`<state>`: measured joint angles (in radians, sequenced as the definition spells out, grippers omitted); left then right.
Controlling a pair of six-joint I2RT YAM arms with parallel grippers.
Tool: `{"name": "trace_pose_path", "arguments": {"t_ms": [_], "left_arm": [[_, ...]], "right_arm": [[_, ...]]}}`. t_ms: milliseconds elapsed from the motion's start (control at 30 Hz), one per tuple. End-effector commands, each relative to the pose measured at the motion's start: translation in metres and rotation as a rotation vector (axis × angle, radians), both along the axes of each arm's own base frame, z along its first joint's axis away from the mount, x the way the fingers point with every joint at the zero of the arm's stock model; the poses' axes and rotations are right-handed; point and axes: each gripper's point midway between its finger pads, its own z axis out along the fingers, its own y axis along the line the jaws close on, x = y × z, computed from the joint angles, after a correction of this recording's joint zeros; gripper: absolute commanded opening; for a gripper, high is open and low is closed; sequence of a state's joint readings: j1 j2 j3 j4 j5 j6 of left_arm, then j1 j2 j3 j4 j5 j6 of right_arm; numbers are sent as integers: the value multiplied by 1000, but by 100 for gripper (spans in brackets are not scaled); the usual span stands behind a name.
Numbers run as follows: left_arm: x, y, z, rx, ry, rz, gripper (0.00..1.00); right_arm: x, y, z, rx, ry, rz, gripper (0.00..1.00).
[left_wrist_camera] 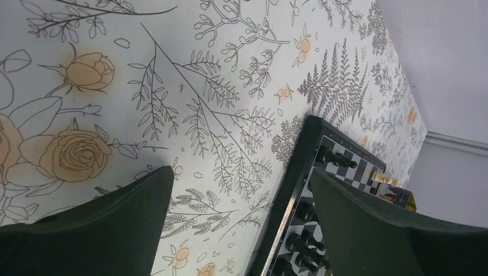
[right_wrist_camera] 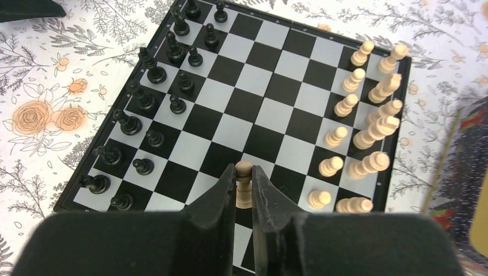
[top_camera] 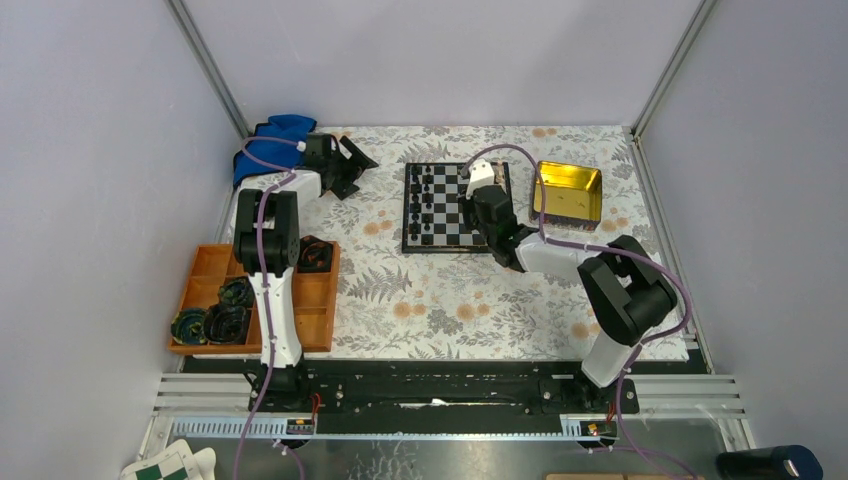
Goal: Set up the chess pieces on the board
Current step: Place the chess piece on the chessboard.
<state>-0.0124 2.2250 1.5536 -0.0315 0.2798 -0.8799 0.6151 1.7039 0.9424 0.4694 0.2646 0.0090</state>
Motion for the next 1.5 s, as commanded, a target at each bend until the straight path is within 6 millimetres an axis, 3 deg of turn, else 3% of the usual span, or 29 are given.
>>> {"name": "trace_pose_path", "arguments": {"t_ms": [0,367,733,1133,1467], "left_arm": [[-38,3,-40,46,173,12,99],[-31,-8,-30,68,132,18,99],[-31,-13,-33,95,108,17,99],[-32,-21,-33,97,79,7,99],[-33,-32,-41,105,79,-12,99]], "right_arm": [[5,19,10,118,-80,30,0],[-10,17,-15,159,-78,35,0],[-19,14,-33,172,-99,42,0],[-32,17,-41,171,-80,41,4],[-38,14,-50,161,-71,42,20]]}}
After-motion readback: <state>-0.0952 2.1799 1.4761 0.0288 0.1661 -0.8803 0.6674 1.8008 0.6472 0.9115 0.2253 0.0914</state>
